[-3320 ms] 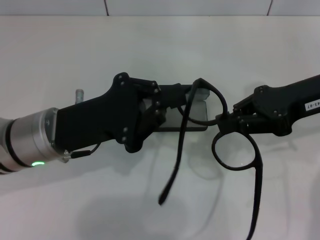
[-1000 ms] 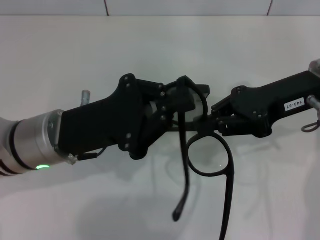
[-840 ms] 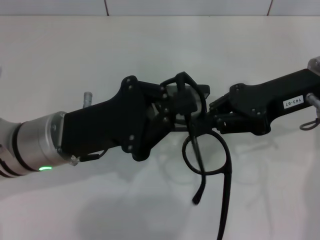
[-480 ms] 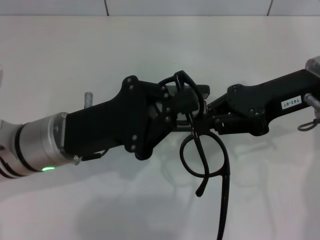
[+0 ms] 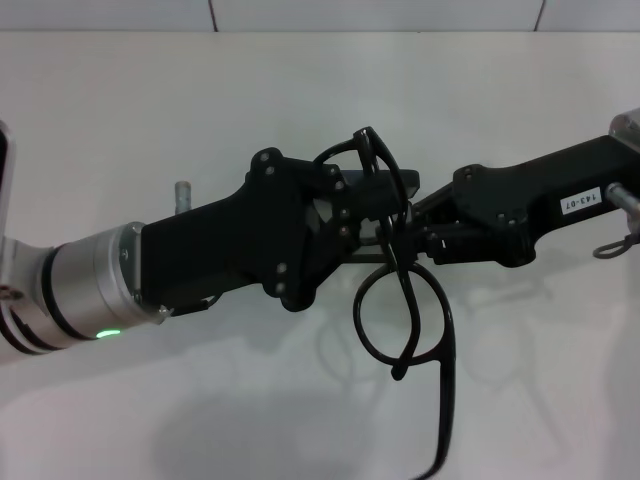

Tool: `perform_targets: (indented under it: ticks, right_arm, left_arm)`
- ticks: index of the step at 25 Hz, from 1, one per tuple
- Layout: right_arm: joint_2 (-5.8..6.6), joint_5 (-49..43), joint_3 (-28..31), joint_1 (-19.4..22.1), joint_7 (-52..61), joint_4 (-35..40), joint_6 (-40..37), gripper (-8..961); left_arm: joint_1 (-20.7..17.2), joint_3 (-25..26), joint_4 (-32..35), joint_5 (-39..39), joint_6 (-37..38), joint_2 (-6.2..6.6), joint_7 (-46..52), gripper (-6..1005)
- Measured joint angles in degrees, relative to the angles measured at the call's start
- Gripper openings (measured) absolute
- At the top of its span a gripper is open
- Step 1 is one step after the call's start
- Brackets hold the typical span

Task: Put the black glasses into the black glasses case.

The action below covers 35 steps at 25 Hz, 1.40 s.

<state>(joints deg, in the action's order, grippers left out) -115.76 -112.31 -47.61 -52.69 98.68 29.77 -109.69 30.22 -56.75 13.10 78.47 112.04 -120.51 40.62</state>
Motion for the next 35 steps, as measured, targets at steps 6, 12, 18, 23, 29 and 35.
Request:
perform_targets:
  ticks: [6, 12, 18, 23, 29, 35]
  right_arm:
    - [-0.02, 0.2, 0.3, 0.0, 0.2, -0.1, 0.7, 68]
    - [0.07, 1.3, 0.1, -0.3, 0.3, -1.2, 1.3, 68]
    - [0.27, 1.4, 0.1, -0.3, 0.3, -1.3, 2.4, 67]
    - [0.27, 1.4, 0.1, 0.0, 0.3, -1.4, 3.4, 59]
    - [0.37, 1.5, 0.5, 0.3, -0.1, -1.4, 4.6, 38]
    - [0.39, 1.7, 0.7, 0.6, -0.2, -1.0, 5.1, 28]
  left_arm:
    - [-0.1, 0.0, -0.9, 0.1, -0.1, 0.01, -3.3, 20]
    - [0.0, 0.2, -2.9, 0.1, -0.2, 0.01, -7.8, 20]
    - [-0.3, 0.1, -3.0, -1.2, 0.3, 0.01, -8.4, 20]
    - [-0.8, 0.1, -3.0, -2.8, 0.4, 0.05, -8.4, 20]
    - [-1.4, 0.2, -3.0, -4.6, 0.4, 0.19, -8.5, 19]
    - [-1.5, 0.2, -3.0, -5.2, 0.5, 0.32, -8.3, 19]
